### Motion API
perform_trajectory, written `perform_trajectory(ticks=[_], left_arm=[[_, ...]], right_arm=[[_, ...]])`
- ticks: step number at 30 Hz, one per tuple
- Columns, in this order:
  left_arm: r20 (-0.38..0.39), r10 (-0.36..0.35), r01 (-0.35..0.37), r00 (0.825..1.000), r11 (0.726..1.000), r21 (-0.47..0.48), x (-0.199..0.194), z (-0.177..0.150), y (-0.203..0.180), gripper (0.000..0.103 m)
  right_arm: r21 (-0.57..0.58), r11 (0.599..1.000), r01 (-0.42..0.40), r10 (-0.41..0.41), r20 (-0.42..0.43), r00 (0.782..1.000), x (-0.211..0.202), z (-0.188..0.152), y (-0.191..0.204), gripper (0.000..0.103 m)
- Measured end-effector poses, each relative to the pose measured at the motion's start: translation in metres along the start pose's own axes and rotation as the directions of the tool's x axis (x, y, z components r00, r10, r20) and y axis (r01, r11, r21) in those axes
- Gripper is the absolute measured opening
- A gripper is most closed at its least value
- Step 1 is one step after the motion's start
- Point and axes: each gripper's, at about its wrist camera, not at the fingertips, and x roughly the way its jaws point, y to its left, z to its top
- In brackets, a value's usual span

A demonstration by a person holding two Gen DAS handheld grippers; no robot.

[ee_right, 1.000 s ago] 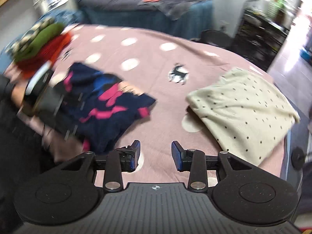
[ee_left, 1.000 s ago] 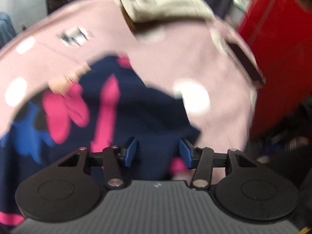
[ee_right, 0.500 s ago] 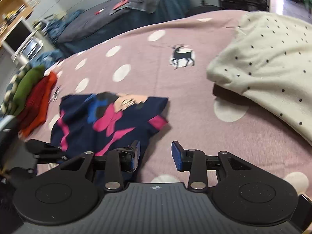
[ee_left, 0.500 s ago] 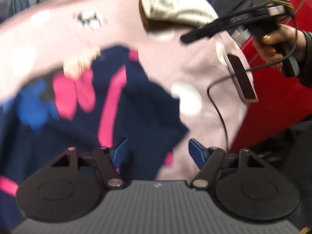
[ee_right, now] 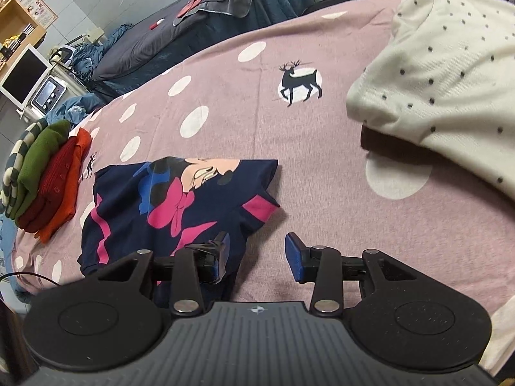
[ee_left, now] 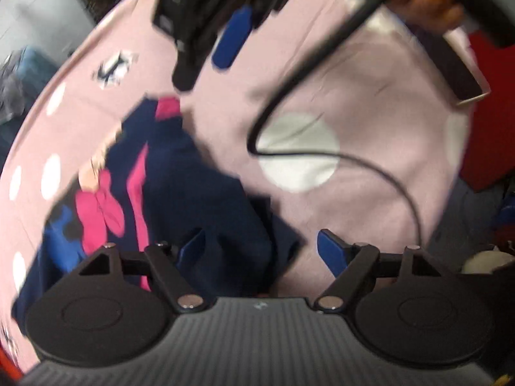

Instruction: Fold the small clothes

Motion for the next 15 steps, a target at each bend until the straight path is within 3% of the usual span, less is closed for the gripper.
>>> perform_trajectory(ticks=[3,7,10,15], left_arm=[[-0.048,-0.009,0.005,0.999,0.997,-0.079,0.017,-0.001,0.002,0.063],[-0.036,-0.039,0.032,0.999,0.986,-0.166,0.02,-0.005,0.012,0.06],[-0.027,-0.052,0.044,0.998,0.97,-0.24,0.022,-0.008,0.025,0.048],[-0.031,-0.087,0.073,0.996,0.952,-0.299,0.024,-0.009,0.038,0.043]], right_arm=[[0.007,1.0,-0.012,0.012,-0.005,1.0,0.008,0.0,-0.002,0.067],[0.035,0.999,-0.029,0.03,-0.011,0.999,0.021,0.004,-0.01,0.067],[0.03,0.999,-0.043,0.044,-0.027,0.999,0.031,0.01,-0.011,0.067],[0.04,0.996,-0.079,0.081,-0.046,0.996,0.042,0.02,-0.012,0.067]])
